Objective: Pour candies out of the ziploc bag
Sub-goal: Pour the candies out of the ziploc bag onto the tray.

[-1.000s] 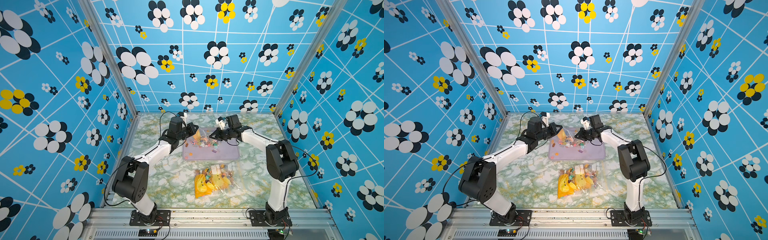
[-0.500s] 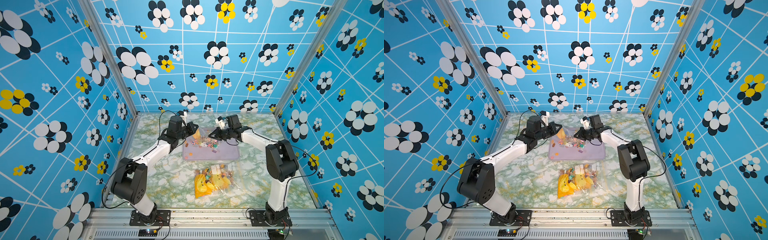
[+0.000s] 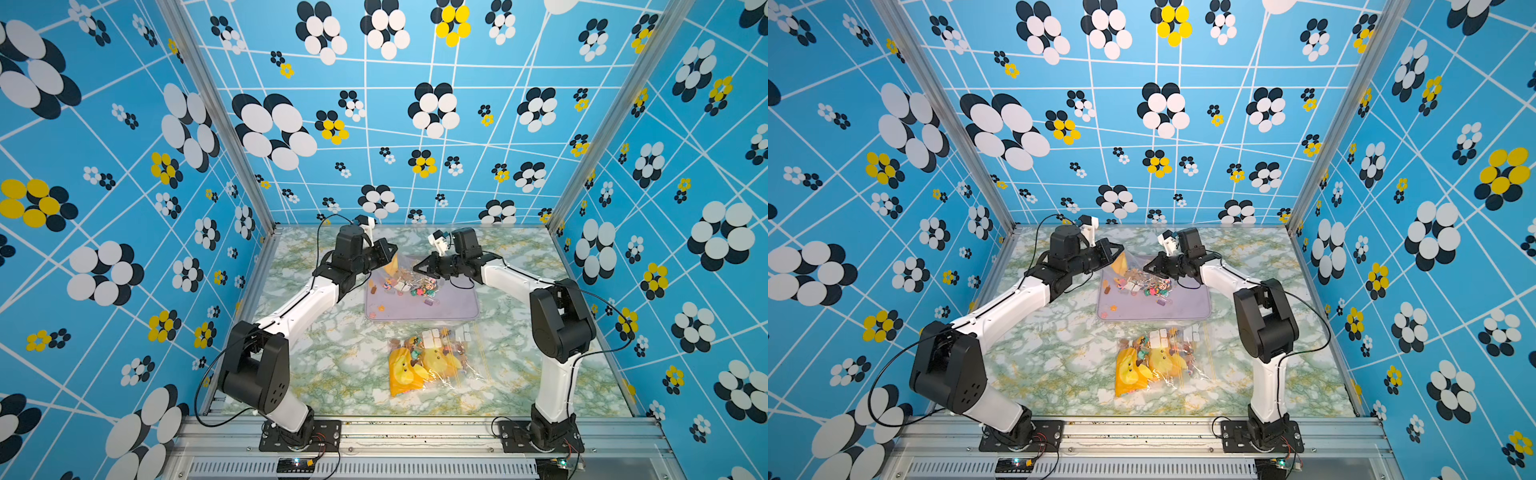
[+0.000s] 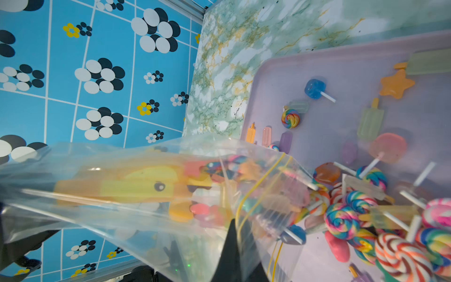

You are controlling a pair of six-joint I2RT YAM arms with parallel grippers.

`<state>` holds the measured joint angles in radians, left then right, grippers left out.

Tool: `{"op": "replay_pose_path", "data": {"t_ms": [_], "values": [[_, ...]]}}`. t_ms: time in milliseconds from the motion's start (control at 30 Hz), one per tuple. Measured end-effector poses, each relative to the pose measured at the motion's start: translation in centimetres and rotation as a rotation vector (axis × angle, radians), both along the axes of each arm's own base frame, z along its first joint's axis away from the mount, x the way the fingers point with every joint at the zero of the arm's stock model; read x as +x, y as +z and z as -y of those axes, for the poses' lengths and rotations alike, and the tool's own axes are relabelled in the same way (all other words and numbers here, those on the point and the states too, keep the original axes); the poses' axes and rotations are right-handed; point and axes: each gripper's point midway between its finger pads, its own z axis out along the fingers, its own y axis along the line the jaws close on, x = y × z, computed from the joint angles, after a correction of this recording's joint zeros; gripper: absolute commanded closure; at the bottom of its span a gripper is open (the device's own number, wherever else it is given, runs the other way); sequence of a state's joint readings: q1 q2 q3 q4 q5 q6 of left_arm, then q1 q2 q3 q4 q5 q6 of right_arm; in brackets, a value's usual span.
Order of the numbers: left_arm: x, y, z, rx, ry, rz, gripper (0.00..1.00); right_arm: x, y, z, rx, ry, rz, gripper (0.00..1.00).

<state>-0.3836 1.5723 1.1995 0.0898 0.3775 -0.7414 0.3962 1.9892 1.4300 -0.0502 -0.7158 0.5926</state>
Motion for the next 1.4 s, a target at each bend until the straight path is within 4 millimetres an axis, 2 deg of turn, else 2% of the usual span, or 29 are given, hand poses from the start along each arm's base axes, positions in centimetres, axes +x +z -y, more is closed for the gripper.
{"op": "replay_pose_path", "data": {"t_ms": [267, 700, 933, 1233, 1333, 1400], "values": [[-0.3, 1.2, 0.4, 0.026, -0.018, 0.015, 1.0, 0.3, 0.6, -0.6, 0.049, 0.007, 0.004, 1.0], [-0.6, 1.0, 0.2, 0.062, -0.023, -0.008, 1.0, 0.5, -0.4, -2.2, 0.138, 0.018, -0.031, 1.0], [-0.7, 2.4, 0.3, 0.067, -0.033, -0.021, 1.0, 0.9, 0.3, -3.2, 0.207, 0.035, -0.009, 1.0], [-1.0, 1.0, 0.5, 0.111, -0.05, -0.065, 1.0, 1.1, -1.0, -3.5, 0.235, 0.027, -0.038, 1.0], [-1.1, 0.7, 0.3, 0.132, -0.053, -0.073, 0.74, 1.2, -1.7, -3.5, 0.232, 0.017, -0.054, 1.0], [-0.8, 2.0, 0.5, 0.125, -0.057, -0.031, 0.6, 1.1, -3.1, -3.2, 0.215, -0.004, -0.089, 1.0]]}}
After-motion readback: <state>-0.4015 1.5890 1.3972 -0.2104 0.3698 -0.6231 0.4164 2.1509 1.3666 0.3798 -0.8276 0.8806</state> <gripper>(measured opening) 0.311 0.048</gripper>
